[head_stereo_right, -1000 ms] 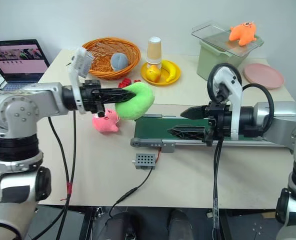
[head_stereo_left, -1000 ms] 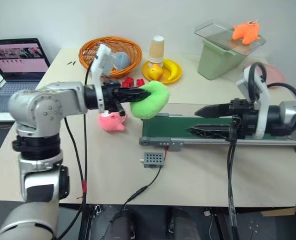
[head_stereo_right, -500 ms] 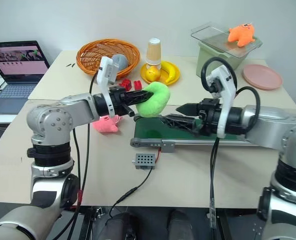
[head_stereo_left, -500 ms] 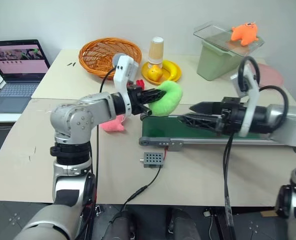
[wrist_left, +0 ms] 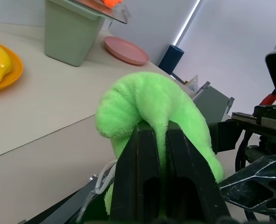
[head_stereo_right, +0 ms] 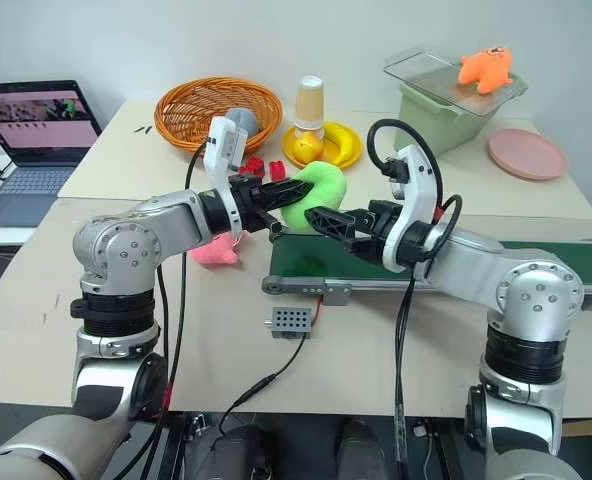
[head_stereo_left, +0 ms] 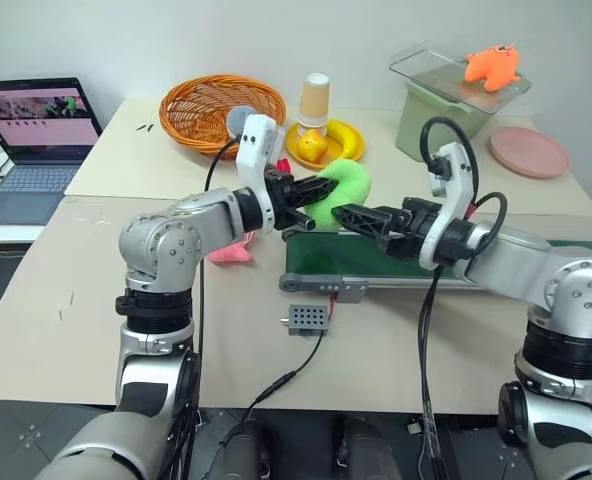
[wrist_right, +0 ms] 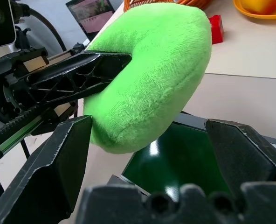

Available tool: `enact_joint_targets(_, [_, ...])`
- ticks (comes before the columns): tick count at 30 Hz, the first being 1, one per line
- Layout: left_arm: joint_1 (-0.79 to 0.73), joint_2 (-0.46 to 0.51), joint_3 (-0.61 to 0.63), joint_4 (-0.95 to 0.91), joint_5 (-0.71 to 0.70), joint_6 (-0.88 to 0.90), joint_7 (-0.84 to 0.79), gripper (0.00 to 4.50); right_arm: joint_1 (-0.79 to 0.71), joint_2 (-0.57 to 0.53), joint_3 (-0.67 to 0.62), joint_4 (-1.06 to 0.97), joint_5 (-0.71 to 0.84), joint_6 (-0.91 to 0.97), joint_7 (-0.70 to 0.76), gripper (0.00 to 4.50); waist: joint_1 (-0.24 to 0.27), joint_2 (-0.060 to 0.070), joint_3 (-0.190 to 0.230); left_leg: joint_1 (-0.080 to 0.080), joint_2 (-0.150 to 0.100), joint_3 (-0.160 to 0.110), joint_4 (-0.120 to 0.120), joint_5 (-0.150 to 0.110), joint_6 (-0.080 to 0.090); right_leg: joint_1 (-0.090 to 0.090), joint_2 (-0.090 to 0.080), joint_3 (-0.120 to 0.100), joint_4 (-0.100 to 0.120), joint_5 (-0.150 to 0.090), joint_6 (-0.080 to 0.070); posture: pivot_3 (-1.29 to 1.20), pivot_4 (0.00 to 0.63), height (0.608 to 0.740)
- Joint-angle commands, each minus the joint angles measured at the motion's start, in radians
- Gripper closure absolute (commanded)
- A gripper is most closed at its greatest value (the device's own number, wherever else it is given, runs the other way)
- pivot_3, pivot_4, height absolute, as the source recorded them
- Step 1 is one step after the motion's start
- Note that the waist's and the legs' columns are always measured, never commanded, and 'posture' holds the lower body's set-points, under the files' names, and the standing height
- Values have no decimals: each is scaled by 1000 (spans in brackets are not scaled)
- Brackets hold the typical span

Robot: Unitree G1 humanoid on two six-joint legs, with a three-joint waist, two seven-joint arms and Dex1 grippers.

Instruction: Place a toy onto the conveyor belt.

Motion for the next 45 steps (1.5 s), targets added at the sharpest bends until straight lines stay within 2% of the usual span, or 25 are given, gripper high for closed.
enact_joint_targets(1, [-4,-7,4,-25,-10,-29,7,4500,-8,-8,5,-10,36,-55,-12,410,0,0,0,0,0,0,0,0,0,0,0,0,0,0,0,0,150,734])
enact_joint_targets(3, [-5,-10,6,-24,-11,-29,11,4500,-10,-10,12,-8,34,-66,-13,947,0,0,0,0,0,0,0,0,0,0,0,0,0,0,0,0,150,734])
enact_joint_targets(4, [-5,-12,7,-24,-13,-29,14,4500,-11,-12,16,-7,31,-71,-13,1435,0,0,0,0,0,0,0,0,0,0,0,0,0,0,0,0,150,734])
enact_joint_targets(6, [-6,-15,8,-24,-15,-26,17,4500,-12,-16,22,-5,23,-81,-11,1965,0,0,0,0,0,0,0,0,1,0,0,0,0,0,0,0,150,734])
enact_joint_targets(13, [-11,-22,17,-20,-24,-19,32,4500,-14,-18,34,0,18,-108,-5,4442,0,0,0,0,1,0,0,-1,1,0,0,0,-1,0,0,0,150,734])
enact_joint_targets(16, [-14,-24,22,-20,-34,-11,38,4500,-16,-21,39,0,14,-113,-1,4486,0,0,0,0,1,0,0,-1,1,0,0,0,0,0,0,0,150,734])
enact_joint_targets(18, [-20,-26,45,-18,-65,19,44,3791,-20,-23,44,0,14,-114,5,4500,0,0,0,0,1,0,0,-1,1,0,0,0,-1,0,0,0,150,734])
enact_joint_targets(19, [-24,-19,49,-20,-69,25,44,3573,-21,-26,45,0,12,-114,7,4500,0,0,0,0,1,0,0,-1,1,0,0,0,-1,0,0,0,150,734])
enact_joint_targets(21, [-32,-10,61,-22,-82,38,46,2693,-21,-29,48,-1,9,-115,8,4500,0,0,0,0,1,0,0,-1,1,0,0,0,-1,0,0,0,150,734])
enact_joint_targets(23, [-57,9,89,-18,-107,62,50,2007,-21,-38,53,-4,2,-111,16,4500,0,0,0,-1,1,0,0,-1,1,0,0,0,-1,0,0,0,150,734])
enact_joint_targets(27, [-121,73,147,13,-158,120,42,2007,-24,-71,67,-13,-33,-95,46,4500,-1,0,0,-1,1,0,0,-1,1,-1,0,0,-1,0,0,0,150,734])
enact_joint_targets(29, [-149,132,163,22,-189,160,13,2007,-30,-110,82,-27,-74,-79,83,4500,-2,0,0,-1,1,0,0,-1,1,-1,0,0,-1,0,0,0,150,734])
enact_joint_targets(32, [-150,261,110,-1,-208,212,-79,2007,-57,-213,121,-61,-194,-57,186,4500,-8,0,0,-1,1,0,-1,-1,1,-2,0,0,-1,0,0,0,150,734])
enact_joint_targets(35, [-108,389,19,-59,-211,220,-205,2007,-93,-332,199,-114,-381,-96,339,4500,-10,0,0,-2,1,0,-1,-1,1,-4,0,1,0,0,1,0,150,734])
enact_joint_targets(38, [-31,556,-92,-157,-220,209,-380,2007,-152,-546,396,-209,-758,-297,605,4500,-15,1,1,-3,1,2,-3,-1,1,-7,0,3,0,-1,1,0,150,734])
enact_joint_targets(40, [-16,599,-120,-171,-220,190,-431,2007,-160,-622,482,-227,-943,-433,736,4500,-15,1,1,-5,1,2,-4,0,0,-10,0,4,0,-2,2,0,150,734])
enact_joint_targets(43, [-19,616,-132,-165,-214,172,-461,2007,-159,-725,617,-233,-1256,-689,949,4500,-13,1,1,-6,0,2,-3,0,-1,-12,0,3,0,-5,7,0,150,734])
enact_joint_targets(45, [-25,613,-143,-156,-199,159,-469,2007,-166,-730,659,-198,-1384,-817,1046,4500,-14,1,1,-6,0,3,-2,0,-1,-12,0,4,0,-6,9,0,150,734])
